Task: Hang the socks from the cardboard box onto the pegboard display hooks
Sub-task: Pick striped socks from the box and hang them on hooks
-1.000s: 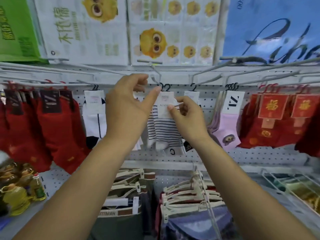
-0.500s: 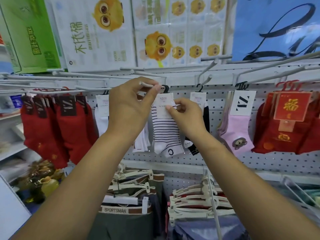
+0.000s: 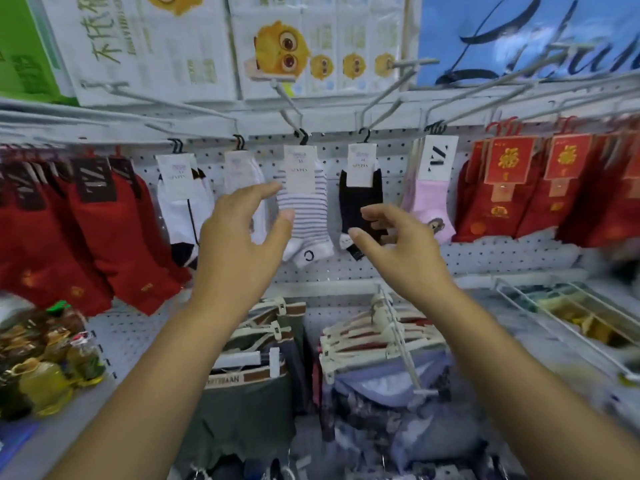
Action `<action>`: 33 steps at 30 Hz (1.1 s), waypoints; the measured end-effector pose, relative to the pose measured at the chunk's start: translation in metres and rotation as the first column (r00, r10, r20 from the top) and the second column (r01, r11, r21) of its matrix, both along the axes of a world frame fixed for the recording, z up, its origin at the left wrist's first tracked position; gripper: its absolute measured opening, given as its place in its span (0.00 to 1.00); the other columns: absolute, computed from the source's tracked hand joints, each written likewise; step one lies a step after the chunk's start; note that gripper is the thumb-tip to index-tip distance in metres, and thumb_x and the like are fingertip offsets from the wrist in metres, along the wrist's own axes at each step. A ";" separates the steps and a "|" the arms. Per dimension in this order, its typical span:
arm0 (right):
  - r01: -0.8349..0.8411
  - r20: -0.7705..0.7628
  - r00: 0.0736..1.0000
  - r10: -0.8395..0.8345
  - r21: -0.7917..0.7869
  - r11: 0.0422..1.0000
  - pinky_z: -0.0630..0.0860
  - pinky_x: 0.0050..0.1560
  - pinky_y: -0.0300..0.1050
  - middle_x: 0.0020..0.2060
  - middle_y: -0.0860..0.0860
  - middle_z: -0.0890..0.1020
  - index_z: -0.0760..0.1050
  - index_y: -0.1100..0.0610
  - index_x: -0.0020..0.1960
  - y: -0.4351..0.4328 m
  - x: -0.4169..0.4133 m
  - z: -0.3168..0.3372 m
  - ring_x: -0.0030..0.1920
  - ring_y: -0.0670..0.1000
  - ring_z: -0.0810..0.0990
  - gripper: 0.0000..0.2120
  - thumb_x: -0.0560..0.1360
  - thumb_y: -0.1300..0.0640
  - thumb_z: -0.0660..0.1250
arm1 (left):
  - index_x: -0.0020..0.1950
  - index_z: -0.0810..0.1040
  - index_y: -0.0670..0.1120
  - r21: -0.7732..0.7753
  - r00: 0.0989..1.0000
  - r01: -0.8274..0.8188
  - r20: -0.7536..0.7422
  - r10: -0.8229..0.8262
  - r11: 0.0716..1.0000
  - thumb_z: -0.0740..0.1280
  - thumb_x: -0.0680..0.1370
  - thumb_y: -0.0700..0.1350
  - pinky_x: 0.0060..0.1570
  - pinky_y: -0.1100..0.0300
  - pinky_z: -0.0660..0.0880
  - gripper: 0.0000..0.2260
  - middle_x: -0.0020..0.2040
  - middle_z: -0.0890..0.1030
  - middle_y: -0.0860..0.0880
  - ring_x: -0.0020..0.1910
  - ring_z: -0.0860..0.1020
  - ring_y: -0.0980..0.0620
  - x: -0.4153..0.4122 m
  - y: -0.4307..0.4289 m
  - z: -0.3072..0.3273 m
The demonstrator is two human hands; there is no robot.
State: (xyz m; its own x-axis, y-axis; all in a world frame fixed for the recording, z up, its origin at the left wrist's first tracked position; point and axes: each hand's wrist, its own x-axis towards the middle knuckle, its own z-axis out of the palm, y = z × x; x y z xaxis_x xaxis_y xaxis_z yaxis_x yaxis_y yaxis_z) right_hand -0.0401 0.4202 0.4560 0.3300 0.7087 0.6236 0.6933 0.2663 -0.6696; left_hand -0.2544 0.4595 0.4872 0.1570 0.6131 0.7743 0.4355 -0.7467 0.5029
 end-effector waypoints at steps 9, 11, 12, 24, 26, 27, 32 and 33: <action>0.114 0.122 0.989 -0.089 -0.213 0.970 0.69 0.70 0.45 0.68 0.43 0.74 0.72 0.49 0.72 -0.144 -0.068 -0.101 0.70 0.46 0.70 0.24 0.78 0.49 0.71 | 0.71 0.77 0.50 -0.150 0.954 0.126 -0.254 -0.162 0.981 0.70 0.80 0.50 0.72 0.53 0.66 0.19 0.69 0.77 0.53 0.70 0.71 0.53 -0.060 -0.058 -0.108; 0.165 0.124 0.983 -0.134 -0.287 0.944 0.68 0.70 0.45 0.69 0.44 0.74 0.71 0.49 0.72 -0.171 -0.088 -0.129 0.71 0.47 0.69 0.24 0.78 0.49 0.71 | 0.72 0.76 0.50 -0.236 0.928 0.159 -0.294 -0.227 0.959 0.69 0.80 0.51 0.73 0.51 0.66 0.20 0.70 0.76 0.53 0.72 0.70 0.53 -0.074 -0.075 -0.134; 0.192 0.124 0.979 -0.160 -0.311 0.931 0.69 0.70 0.45 0.68 0.45 0.75 0.72 0.49 0.72 -0.185 -0.096 -0.142 0.71 0.48 0.69 0.24 0.77 0.48 0.72 | 0.72 0.75 0.50 -0.272 0.912 0.175 -0.317 -0.260 0.946 0.69 0.80 0.52 0.73 0.50 0.66 0.20 0.71 0.75 0.53 0.72 0.70 0.52 -0.080 -0.084 -0.146; 0.486 0.075 0.837 -0.543 -0.559 0.672 0.65 0.62 0.36 0.61 0.43 0.76 0.76 0.51 0.67 -0.365 -0.135 -0.255 0.65 0.52 0.75 0.23 0.75 0.47 0.73 | 0.73 0.74 0.48 -0.524 0.682 0.298 -0.468 -0.563 0.798 0.66 0.80 0.57 0.69 0.42 0.70 0.23 0.71 0.76 0.49 0.71 0.72 0.47 -0.090 -0.172 -0.256; 0.520 0.084 0.796 -0.599 -0.601 0.607 0.66 0.61 0.39 0.59 0.42 0.76 0.76 0.53 0.68 -0.391 -0.133 -0.267 0.65 0.53 0.75 0.23 0.74 0.51 0.75 | 0.72 0.75 0.47 -0.540 0.637 0.314 -0.490 -0.595 0.781 0.66 0.79 0.57 0.68 0.43 0.71 0.24 0.70 0.77 0.48 0.69 0.73 0.44 -0.081 -0.186 -0.268; 0.525 0.083 0.781 -0.618 -0.623 0.580 0.67 0.61 0.41 0.59 0.45 0.77 0.76 0.54 0.68 -0.403 -0.131 -0.272 0.64 0.54 0.76 0.23 0.74 0.53 0.75 | 0.71 0.75 0.46 -0.552 0.619 0.322 -0.493 -0.612 0.770 0.66 0.79 0.56 0.68 0.43 0.71 0.24 0.70 0.77 0.47 0.69 0.74 0.43 -0.076 -0.192 -0.273; 0.517 0.049 0.677 -0.734 -0.741 0.428 0.77 0.61 0.57 0.63 0.56 0.78 0.75 0.58 0.69 -0.461 -0.107 -0.299 0.63 0.58 0.77 0.25 0.75 0.53 0.75 | 0.73 0.74 0.46 -0.611 0.494 0.352 -0.522 -0.695 0.709 0.68 0.80 0.54 0.70 0.46 0.70 0.24 0.72 0.75 0.47 0.72 0.71 0.44 -0.035 -0.224 -0.304; 0.512 0.043 0.657 -0.753 -0.758 0.404 0.78 0.60 0.54 0.64 0.56 0.78 0.74 0.58 0.70 -0.473 -0.100 -0.305 0.63 0.57 0.77 0.25 0.75 0.54 0.75 | 0.73 0.74 0.46 -0.627 0.463 0.352 -0.529 -0.711 0.695 0.67 0.79 0.55 0.71 0.46 0.69 0.25 0.73 0.75 0.46 0.72 0.71 0.44 -0.024 -0.232 -0.311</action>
State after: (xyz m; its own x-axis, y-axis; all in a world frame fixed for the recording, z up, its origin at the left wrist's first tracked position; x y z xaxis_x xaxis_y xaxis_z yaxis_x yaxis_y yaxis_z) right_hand -0.1396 -0.0527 0.1513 0.9247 0.3620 -0.1177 0.2213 -0.7627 -0.6077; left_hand -0.2784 0.2272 0.1758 0.9182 0.3953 -0.0243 0.3482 -0.7764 0.5253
